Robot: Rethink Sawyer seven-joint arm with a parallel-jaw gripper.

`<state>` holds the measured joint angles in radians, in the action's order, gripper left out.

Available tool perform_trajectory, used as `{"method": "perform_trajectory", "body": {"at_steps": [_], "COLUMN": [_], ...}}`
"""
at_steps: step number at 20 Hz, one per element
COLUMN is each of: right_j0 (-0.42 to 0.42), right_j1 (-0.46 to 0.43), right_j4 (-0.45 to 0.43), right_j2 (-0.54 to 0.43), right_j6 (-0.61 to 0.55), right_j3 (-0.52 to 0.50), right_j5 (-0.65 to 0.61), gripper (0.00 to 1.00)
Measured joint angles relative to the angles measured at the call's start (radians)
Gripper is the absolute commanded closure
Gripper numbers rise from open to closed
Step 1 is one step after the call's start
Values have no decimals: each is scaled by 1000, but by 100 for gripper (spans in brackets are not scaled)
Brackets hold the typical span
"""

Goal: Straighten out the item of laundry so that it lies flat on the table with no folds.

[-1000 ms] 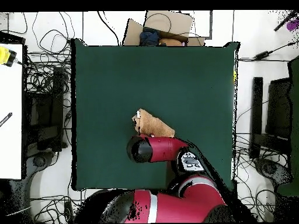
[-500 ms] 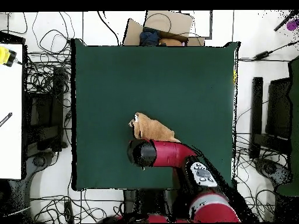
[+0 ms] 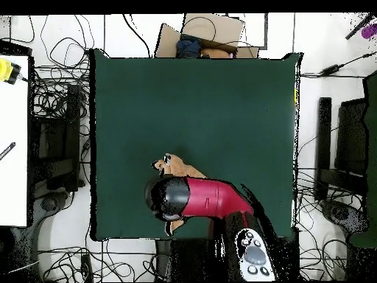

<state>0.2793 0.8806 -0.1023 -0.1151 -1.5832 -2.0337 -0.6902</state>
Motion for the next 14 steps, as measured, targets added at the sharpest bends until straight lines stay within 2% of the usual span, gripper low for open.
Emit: {"method": "perform_trajectory", "body": {"at_steps": [9, 14], "right_j0": [2, -19], "right_j1": [84, 141], "right_j4": [39, 66], "right_j2": [0, 0], "right_j6": [0, 0], "right_j3": [-3, -3], "right_j5": [-10, -59], "gripper": [100, 100]}}
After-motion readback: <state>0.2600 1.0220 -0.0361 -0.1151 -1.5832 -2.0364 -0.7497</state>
